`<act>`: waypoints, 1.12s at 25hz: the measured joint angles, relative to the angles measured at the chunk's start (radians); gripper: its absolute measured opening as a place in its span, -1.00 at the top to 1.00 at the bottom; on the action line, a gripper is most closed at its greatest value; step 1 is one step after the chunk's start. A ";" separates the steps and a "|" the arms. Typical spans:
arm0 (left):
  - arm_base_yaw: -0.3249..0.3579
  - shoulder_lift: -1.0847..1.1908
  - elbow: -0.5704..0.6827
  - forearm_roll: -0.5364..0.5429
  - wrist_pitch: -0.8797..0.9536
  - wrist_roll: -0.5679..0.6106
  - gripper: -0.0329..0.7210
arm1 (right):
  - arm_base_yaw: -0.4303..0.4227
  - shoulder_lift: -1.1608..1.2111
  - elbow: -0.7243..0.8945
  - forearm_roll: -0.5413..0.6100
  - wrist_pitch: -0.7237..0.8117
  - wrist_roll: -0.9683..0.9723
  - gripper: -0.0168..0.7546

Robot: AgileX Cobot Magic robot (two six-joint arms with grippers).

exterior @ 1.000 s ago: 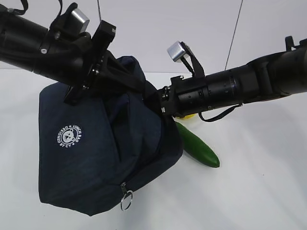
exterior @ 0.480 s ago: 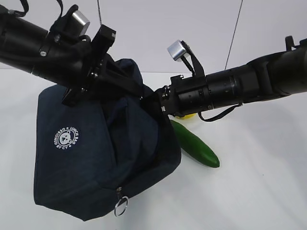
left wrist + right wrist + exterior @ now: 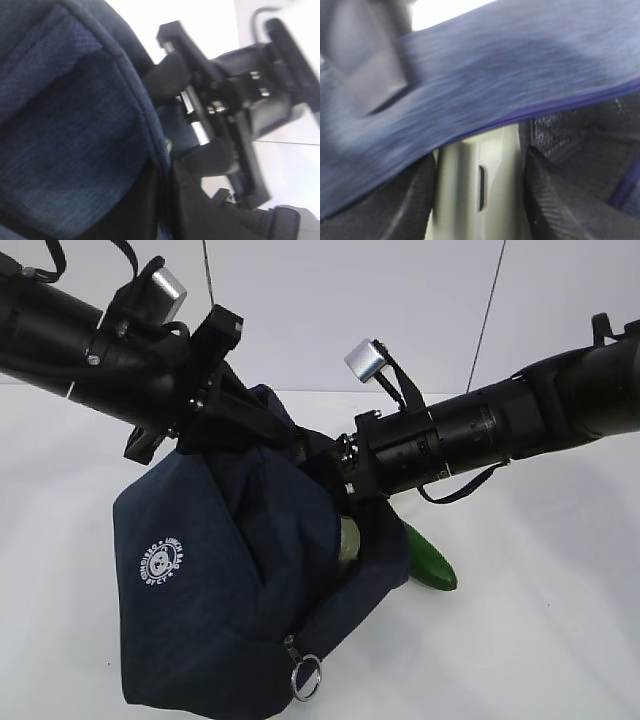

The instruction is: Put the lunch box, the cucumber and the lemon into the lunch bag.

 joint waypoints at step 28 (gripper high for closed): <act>-0.002 0.000 0.000 0.112 -0.105 0.098 0.89 | 0.000 0.001 -0.320 -0.532 0.046 0.765 -0.13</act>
